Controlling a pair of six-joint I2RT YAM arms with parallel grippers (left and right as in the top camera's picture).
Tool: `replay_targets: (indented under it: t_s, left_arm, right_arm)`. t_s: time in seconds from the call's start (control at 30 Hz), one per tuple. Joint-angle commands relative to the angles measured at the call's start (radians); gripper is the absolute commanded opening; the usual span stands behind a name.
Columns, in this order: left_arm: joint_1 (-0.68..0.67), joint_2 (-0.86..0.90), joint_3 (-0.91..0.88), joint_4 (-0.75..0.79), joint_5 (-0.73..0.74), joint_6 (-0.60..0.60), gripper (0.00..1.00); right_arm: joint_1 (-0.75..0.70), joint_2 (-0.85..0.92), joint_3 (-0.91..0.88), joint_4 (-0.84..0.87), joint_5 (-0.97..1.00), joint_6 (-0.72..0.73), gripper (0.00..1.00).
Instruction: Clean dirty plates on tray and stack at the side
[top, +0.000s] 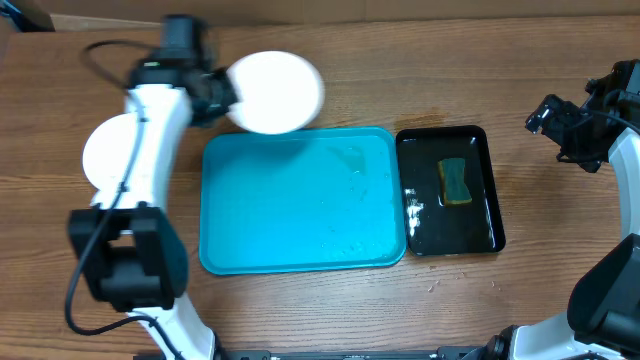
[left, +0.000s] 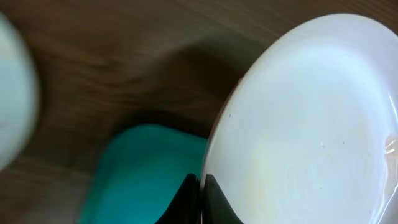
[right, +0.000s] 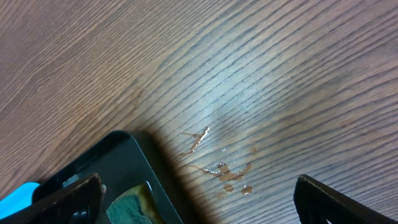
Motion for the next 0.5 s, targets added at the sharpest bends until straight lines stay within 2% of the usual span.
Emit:
replay_targets:
  t_s: [0.0, 0.1, 0.23, 0.47]
  left_arm:
    - [0.154, -0.006, 0.015, -0.048, 0.039, -0.017, 0.04]
    - [0.32, -0.006, -0.003, -0.064, 0.039, -0.017, 0.04]
    - [0.452, -0.006, -0.047, -0.05, 0.039, -0.036, 0.04]
    - [0.541, -0.006, -0.216, 0.094, 0.017, -0.037, 0.04]
  right_arm:
    - [-0.002, -0.025, 0.018, 0.003, 0.002, 0.004, 1.0]
    - [-0.002, -0.025, 0.018, 0.003, 0.002, 0.004, 1.0]
    - [-0.002, -0.025, 0.018, 0.003, 0.002, 0.004, 1.0]
    - [-0.002, -0.025, 0.018, 0.003, 0.002, 0.004, 1.0]
